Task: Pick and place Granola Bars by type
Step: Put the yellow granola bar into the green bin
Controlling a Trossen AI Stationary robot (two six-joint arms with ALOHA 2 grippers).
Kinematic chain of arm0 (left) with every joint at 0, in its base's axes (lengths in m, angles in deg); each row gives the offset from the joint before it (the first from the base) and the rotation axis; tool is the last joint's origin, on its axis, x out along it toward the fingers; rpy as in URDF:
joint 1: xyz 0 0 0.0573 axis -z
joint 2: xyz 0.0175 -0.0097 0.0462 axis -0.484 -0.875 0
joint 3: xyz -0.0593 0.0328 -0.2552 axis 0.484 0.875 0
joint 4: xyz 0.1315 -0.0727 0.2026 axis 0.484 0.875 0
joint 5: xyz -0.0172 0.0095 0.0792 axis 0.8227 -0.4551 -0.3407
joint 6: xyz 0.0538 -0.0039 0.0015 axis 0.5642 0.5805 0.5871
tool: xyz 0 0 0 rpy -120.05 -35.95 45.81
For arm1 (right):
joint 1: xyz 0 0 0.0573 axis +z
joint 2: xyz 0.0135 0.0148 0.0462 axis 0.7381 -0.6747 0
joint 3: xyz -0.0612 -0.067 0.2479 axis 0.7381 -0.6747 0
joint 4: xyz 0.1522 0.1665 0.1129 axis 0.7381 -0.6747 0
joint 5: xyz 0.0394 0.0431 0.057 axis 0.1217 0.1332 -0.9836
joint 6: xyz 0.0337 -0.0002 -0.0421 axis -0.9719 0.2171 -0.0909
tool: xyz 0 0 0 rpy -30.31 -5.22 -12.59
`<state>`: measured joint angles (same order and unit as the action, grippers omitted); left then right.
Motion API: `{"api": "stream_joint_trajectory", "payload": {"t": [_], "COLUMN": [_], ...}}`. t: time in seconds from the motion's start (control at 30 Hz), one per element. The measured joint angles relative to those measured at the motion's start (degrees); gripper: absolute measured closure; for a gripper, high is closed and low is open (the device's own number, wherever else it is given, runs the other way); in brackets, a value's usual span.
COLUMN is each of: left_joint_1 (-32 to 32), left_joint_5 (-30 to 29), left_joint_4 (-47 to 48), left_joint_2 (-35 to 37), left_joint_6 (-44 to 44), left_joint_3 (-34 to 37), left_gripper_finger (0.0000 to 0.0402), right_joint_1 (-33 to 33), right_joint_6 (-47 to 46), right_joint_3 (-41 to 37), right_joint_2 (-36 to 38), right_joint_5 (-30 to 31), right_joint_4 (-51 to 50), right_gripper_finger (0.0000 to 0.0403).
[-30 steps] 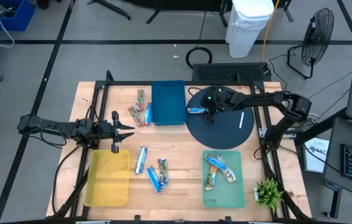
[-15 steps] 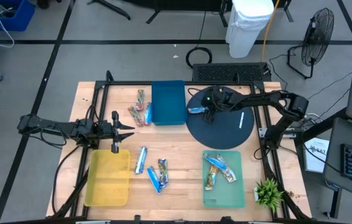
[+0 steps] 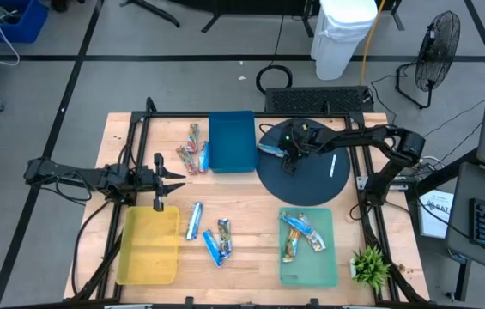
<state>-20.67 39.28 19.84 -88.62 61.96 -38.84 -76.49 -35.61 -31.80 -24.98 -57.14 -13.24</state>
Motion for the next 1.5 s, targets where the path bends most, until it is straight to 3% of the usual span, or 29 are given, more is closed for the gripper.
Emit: {"api": "stream_joint_trajectory", "payload": {"t": [0.33, 0.8, 1.07, 1.33, 1.5], "left_joint_1": [0.0, 0.0, 0.0, 0.0, 0.0], "left_joint_5": [0.0, 0.0, 0.0, 0.0, 0.0], "left_joint_4": [0.0, 0.0, 0.0, 0.0, 0.0], "left_joint_2": [0.0, 0.0, 0.0, 0.0, 0.0], "left_joint_6": [0.0, 0.0, 0.0, 0.0, 0.0], "left_joint_3": [0.0, 0.0, 0.0, 0.0, 0.0], "left_gripper_finger": [0.0300, 0.0300, 0.0300, 0.0300, 0.0300], "right_joint_1": [1.9, 10.7, 15.5, 16.9, 15.3], "right_joint_6": [3.7, 4.2, -0.5, -7.4, -10.6], "right_joint_3": [0.0, -0.1, -0.1, -0.1, -1.8], "right_joint_2": [0.0, 6.8, 10.7, 10.8, 10.8], "right_joint_5": [0.1, 0.3, 0.6, 15.8, 17.3], "right_joint_4": [-0.1, -0.7, -7.2, -21.1, -22.4], "right_gripper_finger": [0.0393, 0.0402, 0.0403, 0.0403, 0.0403]}}
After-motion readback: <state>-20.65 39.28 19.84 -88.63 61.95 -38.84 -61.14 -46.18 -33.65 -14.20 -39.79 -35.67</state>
